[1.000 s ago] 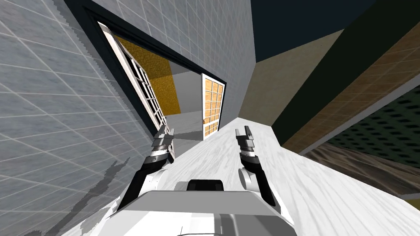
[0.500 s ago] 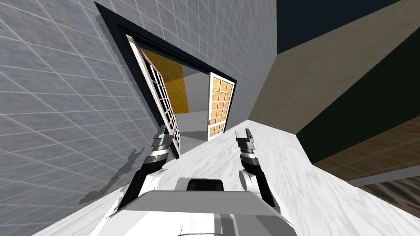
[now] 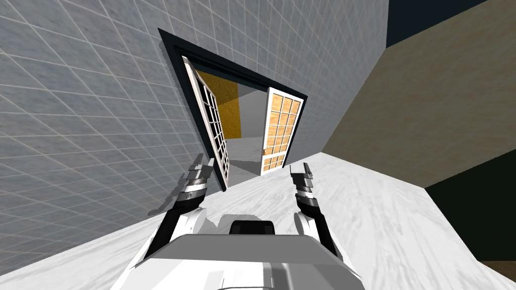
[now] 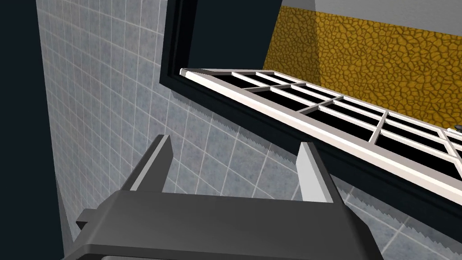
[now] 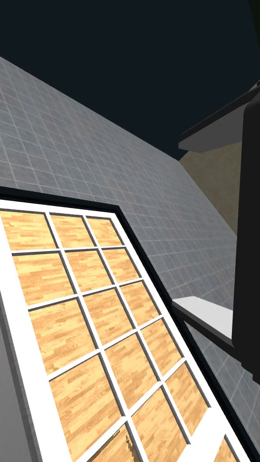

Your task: Push the door open

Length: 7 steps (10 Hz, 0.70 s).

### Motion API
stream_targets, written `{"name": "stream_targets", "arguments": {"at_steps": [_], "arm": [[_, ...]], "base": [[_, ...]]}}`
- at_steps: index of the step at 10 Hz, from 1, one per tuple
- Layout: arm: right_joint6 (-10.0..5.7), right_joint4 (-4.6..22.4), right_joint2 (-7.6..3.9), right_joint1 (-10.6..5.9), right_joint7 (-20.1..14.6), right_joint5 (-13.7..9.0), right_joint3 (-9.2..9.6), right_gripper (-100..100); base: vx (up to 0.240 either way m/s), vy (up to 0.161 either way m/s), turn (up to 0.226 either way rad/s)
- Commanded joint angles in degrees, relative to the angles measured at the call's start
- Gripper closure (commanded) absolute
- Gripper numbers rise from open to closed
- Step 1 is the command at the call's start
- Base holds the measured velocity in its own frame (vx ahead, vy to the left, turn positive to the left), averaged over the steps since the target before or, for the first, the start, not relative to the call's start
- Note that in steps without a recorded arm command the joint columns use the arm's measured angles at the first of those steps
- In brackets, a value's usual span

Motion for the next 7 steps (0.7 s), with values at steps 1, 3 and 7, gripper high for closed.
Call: {"name": "stream_targets", "arguments": {"at_steps": [1, 3, 7], "arm": [[-0.67, 1.3, -0.23, 0.28, -1.7, -1.6, -0.28, -100], [-1.8, 3.2, -0.46, 0.51, -3.6, -3.4, -0.54, -100], [-4.24, 7.4, -0.79, 1.01, -7.5, -7.1, -1.1, -100]], "base": [[0.108, -0.069, 0.347], [0.102, -0.074, 0.328], [0.087, -0.097, 0.315]]}}
